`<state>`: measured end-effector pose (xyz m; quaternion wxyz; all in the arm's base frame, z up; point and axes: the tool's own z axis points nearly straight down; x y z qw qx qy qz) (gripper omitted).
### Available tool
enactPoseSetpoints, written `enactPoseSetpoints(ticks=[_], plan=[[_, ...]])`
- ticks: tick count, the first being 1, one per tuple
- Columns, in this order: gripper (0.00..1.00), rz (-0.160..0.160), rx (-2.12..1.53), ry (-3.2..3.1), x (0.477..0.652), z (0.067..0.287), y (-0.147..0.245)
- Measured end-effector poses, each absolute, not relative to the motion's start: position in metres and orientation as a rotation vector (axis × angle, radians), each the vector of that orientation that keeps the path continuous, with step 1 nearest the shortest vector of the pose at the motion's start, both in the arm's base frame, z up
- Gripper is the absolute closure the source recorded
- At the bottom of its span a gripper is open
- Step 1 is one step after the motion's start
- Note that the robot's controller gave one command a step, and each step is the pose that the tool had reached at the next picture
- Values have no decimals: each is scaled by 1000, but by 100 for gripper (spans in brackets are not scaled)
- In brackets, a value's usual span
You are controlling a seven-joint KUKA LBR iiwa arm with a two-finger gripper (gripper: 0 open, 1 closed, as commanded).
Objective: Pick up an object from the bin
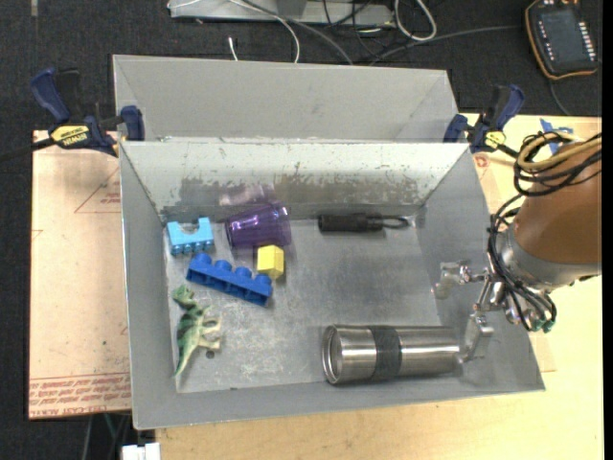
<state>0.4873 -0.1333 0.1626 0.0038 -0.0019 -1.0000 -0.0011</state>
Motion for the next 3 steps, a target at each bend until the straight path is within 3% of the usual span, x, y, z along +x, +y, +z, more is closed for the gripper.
enactPoseSetpoints(ticks=[1,2,3], plan=[[0,-1,1,-3142,489,167,-133],[0,4,450,-3127,484,73,-84],[0,-1,663,-3074,481,135,-77]])
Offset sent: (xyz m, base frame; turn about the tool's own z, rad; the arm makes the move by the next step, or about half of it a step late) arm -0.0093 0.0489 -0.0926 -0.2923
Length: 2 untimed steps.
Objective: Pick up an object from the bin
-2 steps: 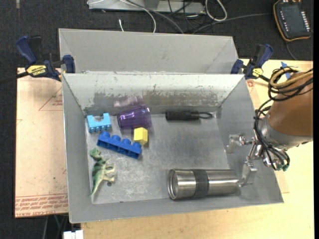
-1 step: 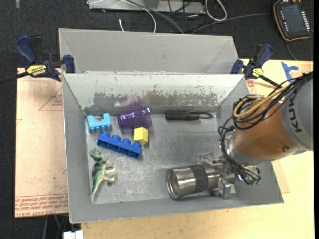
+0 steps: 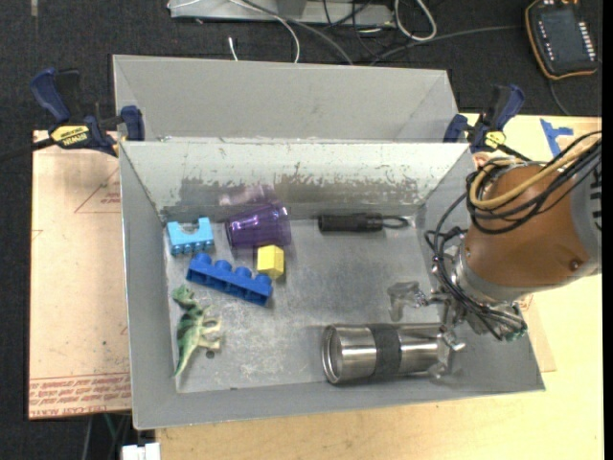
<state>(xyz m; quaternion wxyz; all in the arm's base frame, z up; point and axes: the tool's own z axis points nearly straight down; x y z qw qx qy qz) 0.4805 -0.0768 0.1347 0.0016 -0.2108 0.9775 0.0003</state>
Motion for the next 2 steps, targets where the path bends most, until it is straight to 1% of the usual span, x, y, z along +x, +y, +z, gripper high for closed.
enactPoseSetpoints(ticks=[1,2], plan=[[0,-12,-914,2977,494,102,-42],[0,-6,-953,2971,490,72,-93]])
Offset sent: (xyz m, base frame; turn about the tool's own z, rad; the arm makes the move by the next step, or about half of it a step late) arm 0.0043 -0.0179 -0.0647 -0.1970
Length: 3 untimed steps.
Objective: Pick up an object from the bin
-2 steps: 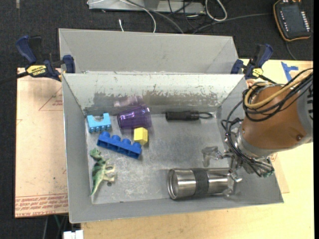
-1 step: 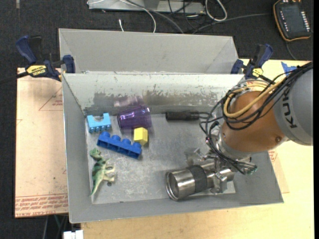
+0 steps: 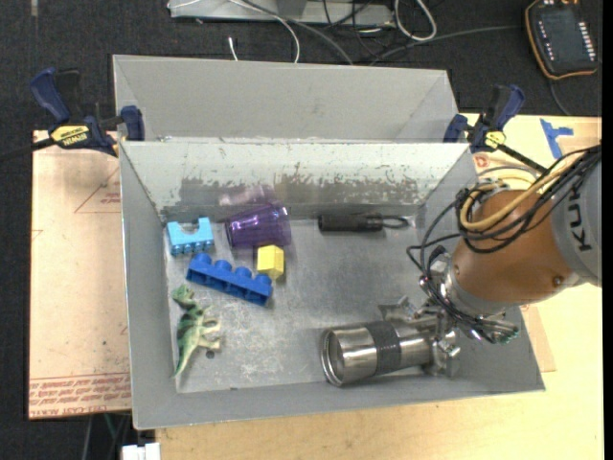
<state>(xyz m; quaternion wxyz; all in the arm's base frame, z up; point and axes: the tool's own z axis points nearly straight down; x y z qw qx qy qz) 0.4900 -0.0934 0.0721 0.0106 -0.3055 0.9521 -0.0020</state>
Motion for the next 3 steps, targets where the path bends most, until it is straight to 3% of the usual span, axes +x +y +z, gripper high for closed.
enactPoseSetpoints(ticks=[1,2,3], plan=[[100,-20,-1267,2821,510,73,-17],[100,-20,-1267,2821,510,73,-17],[100,-10,-1270,2832,506,99,-17]])
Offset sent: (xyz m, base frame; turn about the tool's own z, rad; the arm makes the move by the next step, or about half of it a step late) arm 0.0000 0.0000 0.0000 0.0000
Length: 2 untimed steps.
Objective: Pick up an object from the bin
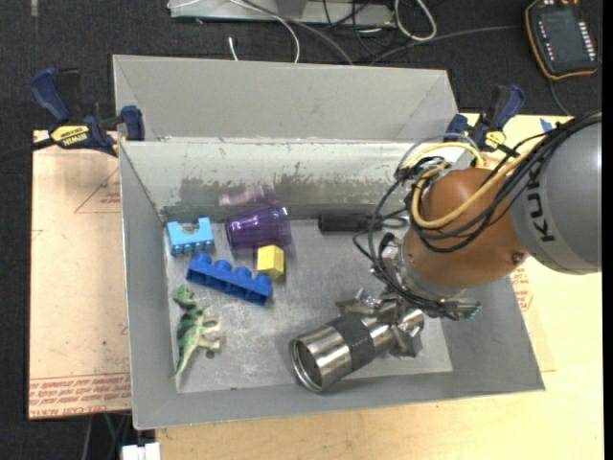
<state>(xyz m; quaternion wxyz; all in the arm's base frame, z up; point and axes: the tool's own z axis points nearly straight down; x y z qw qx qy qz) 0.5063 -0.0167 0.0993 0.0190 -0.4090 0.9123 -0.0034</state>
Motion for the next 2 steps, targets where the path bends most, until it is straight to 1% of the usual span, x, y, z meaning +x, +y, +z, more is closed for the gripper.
enactPoseSetpoints(ticks=[1,2], plan=[[100,-12,-1268,2829,507,131,-16],[100,-13,-1264,2828,508,148,-16]])
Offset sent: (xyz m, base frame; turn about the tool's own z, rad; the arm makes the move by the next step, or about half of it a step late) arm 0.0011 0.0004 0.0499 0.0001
